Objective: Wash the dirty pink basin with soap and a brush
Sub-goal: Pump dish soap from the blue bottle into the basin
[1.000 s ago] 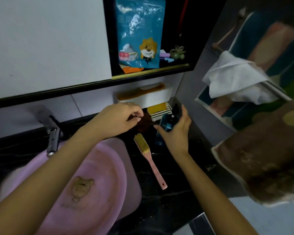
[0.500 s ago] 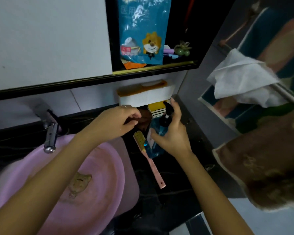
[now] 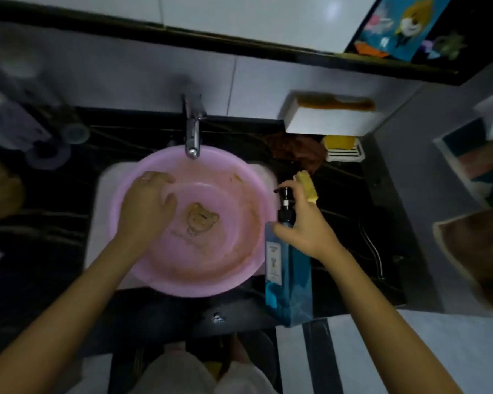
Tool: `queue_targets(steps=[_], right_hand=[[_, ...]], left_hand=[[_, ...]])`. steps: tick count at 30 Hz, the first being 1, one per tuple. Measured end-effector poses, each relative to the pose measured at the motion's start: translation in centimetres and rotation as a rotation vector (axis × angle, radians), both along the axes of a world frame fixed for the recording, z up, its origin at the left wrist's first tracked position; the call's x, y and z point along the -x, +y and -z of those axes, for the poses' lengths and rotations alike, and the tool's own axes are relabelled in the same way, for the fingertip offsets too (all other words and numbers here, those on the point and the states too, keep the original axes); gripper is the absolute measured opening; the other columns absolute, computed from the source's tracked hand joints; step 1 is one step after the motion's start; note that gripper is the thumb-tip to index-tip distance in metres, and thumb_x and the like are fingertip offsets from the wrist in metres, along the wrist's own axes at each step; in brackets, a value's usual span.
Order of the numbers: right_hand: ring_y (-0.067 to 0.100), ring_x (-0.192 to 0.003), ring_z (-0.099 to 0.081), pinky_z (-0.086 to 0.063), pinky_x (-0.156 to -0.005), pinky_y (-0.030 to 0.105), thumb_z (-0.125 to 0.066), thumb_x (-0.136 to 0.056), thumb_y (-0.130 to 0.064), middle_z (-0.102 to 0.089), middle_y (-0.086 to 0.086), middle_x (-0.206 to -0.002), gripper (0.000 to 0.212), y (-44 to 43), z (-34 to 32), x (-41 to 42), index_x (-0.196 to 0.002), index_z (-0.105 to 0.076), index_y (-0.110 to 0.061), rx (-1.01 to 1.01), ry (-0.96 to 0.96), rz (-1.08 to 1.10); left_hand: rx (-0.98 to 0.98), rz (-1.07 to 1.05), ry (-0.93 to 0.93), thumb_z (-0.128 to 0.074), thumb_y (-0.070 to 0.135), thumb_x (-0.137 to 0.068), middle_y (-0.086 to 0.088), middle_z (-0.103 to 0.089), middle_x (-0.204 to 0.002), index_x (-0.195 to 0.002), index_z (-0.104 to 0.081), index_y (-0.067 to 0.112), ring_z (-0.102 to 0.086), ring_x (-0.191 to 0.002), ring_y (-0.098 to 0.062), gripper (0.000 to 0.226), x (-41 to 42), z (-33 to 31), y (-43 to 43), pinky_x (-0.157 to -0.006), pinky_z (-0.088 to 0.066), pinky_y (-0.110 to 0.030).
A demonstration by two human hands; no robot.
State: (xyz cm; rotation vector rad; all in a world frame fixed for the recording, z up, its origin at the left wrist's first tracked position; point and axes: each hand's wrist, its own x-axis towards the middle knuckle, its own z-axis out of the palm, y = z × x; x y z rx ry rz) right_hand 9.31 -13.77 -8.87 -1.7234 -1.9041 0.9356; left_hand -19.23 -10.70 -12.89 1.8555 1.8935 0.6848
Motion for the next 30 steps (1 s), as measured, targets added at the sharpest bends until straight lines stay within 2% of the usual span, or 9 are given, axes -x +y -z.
queue_targets(steps=[4,7,9,10,12,15,21,26,30], right_hand=[[0.018,-0.071,-0.061,-0.051,-0.067,0.034,-0.07,-0.072,-0.021,-0.057,-0.012,-0.081,0.062,0.5,1.1,1.7,-0.123,-0.035,-0.02,0.056,-0.088,0.001],[0.023,-0.073,-0.063,-0.052,-0.068,0.036,-0.07,-0.075,-0.018,-0.062,0.0,-0.083,0.06,0.7,1.8,2.0,-0.123,-0.034,-0.02,0.082,-0.158,-0.019],[0.025,-0.073,-0.063,-0.053,-0.069,0.039,-0.069,-0.075,-0.018,-0.064,0.006,-0.085,0.058,0.7,2.0,1.8,-0.122,-0.035,-0.02,0.094,-0.188,-0.034],[0.025,-0.073,-0.063,-0.054,-0.07,0.04,-0.069,-0.075,-0.019,-0.064,0.006,-0.085,0.057,0.6,2.1,1.7,-0.121,-0.035,-0.02,0.102,-0.199,-0.043],[0.024,-0.071,-0.064,-0.054,-0.069,0.04,-0.069,-0.074,-0.021,-0.065,0.007,-0.084,0.056,0.6,2.1,1.5,-0.118,-0.035,-0.023,0.121,-0.207,-0.063],[0.022,-0.068,-0.063,-0.052,-0.066,0.036,-0.069,-0.074,-0.021,-0.064,0.005,-0.078,0.053,0.8,2.0,1.6,-0.115,-0.035,-0.025,0.126,-0.245,-0.117],[0.02,-0.054,-0.058,-0.043,-0.05,0.033,-0.069,-0.074,-0.024,-0.058,0.0,-0.061,0.05,3.0,2.5,2.7,-0.109,-0.033,-0.029,0.121,-0.283,-0.198],[0.019,-0.076,-0.061,-0.05,-0.065,0.033,-0.069,-0.075,-0.027,-0.06,-0.001,-0.087,0.049,6.7,3.1,4.5,-0.114,-0.039,-0.022,0.125,-0.274,-0.281],[0.013,-0.075,-0.061,-0.047,-0.06,0.027,-0.067,-0.077,-0.028,-0.061,-0.002,-0.09,0.049,9.7,3.6,5.3,-0.115,-0.037,-0.022,0.129,-0.26,-0.337]], left_hand=[[0.029,-0.037,0.039,-0.064,0.005,-0.077,-0.022,-0.057,-0.117,-0.118,-0.059,0.002,-0.053,-0.108,-0.04,0.041,3.0,1.9,-2.7,-0.094,-0.042,-0.046],[0.146,-0.189,0.048,-0.071,0.015,-0.074,-0.025,-0.034,-0.14,-0.135,-0.039,0.003,-0.034,-0.127,-0.043,0.07,3.9,2.9,-3.8,-0.104,-0.03,-0.05],[0.325,-0.323,-0.096,-0.072,0.018,-0.075,-0.021,-0.025,-0.146,-0.143,-0.022,0.005,-0.033,-0.129,-0.041,0.085,4.5,3.5,-4.5,-0.103,-0.033,-0.049],[0.374,-0.35,-0.197,-0.071,0.017,-0.077,-0.019,-0.032,-0.142,-0.142,-0.021,0.006,-0.04,-0.124,-0.039,0.082,4.7,3.8,-4.9,-0.097,-0.038,-0.047],[0.333,-0.345,-0.334,-0.067,0.013,-0.08,-0.014,-0.05,-0.122,-0.134,-0.032,0.007,-0.053,-0.107,-0.034,0.065,5.1,4.0,-5.6,-0.082,-0.044,-0.039],[0.195,-0.318,-0.386,-0.059,0.004,-0.081,-0.006,-0.052,-0.102,-0.132,-0.037,0.008,-0.051,-0.09,-0.023,0.055,4.8,3.0,-6.1,-0.073,-0.039,-0.033],[-0.001,-0.241,-0.368,-0.053,-0.004,-0.078,-0.006,-0.056,-0.095,-0.14,-0.034,0.015,-0.054,-0.082,-0.022,0.067,4.7,0.2,-5.4,-0.066,-0.042,-0.032],[-0.002,-0.248,-0.287,-0.054,-0.003,-0.077,-0.013,-0.06,-0.092,-0.145,-0.028,0.018,-0.057,-0.078,-0.029,0.075,4.4,-1.0,-5.1,-0.066,-0.05,-0.04],[-0.028,-0.24,-0.281,-0.054,-0.003,-0.079,-0.013,-0.06,-0.095,-0.143,-0.03,0.016,-0.057,-0.079,-0.026,0.071,3.9,-1.5,-5.2,-0.067,-0.051,-0.041]])
